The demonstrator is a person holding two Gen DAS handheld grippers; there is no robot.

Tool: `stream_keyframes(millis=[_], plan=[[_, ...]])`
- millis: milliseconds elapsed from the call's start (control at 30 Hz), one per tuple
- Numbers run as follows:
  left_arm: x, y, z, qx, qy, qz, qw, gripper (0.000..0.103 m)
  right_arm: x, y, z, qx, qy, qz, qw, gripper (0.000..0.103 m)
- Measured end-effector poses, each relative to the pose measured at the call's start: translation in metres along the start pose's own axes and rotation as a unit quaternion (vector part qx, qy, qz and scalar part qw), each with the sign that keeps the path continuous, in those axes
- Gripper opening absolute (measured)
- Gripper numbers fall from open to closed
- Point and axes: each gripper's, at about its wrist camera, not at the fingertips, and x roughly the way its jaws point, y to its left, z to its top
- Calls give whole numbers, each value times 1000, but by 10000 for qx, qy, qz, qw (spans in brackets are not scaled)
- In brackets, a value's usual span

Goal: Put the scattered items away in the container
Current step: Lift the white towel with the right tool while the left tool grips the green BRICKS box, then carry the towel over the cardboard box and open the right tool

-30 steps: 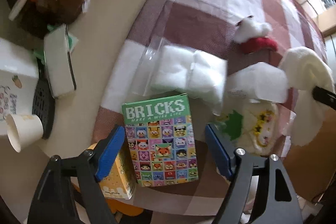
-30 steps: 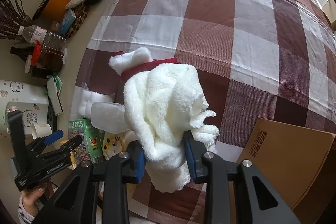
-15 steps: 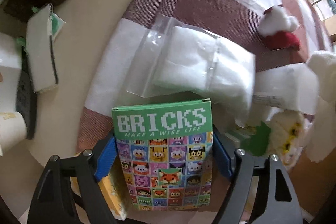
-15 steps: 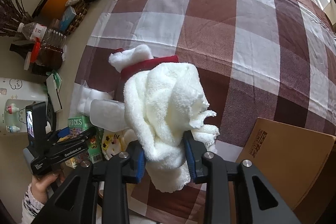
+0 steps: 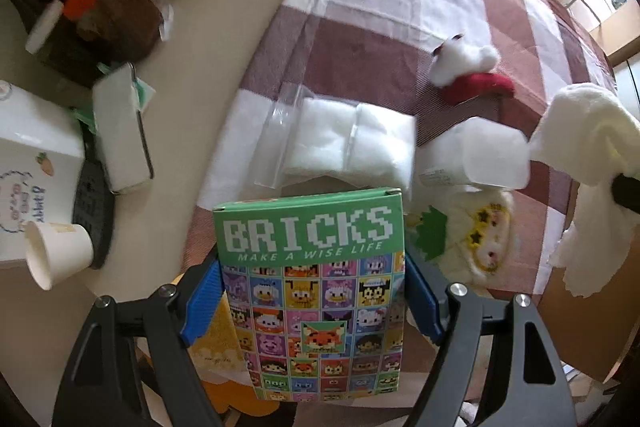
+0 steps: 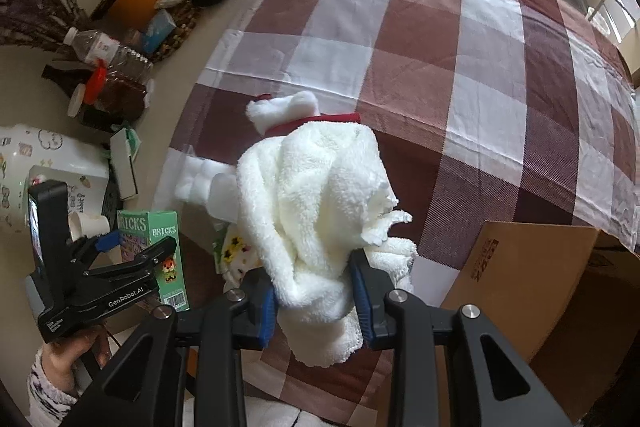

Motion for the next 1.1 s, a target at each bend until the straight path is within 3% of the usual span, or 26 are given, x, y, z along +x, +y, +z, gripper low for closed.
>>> stream_keyframes(millis=[500, 1100], plan=[[-57, -45, -11, 689, -337, -115, 9970, 80, -49, 16, -31, -282, -235, 99, 9993, 32], [-121, -115, -27, 1682, -666, -270, 9831, 81, -115, -7, -75, -212, -720, 128, 9971, 32]])
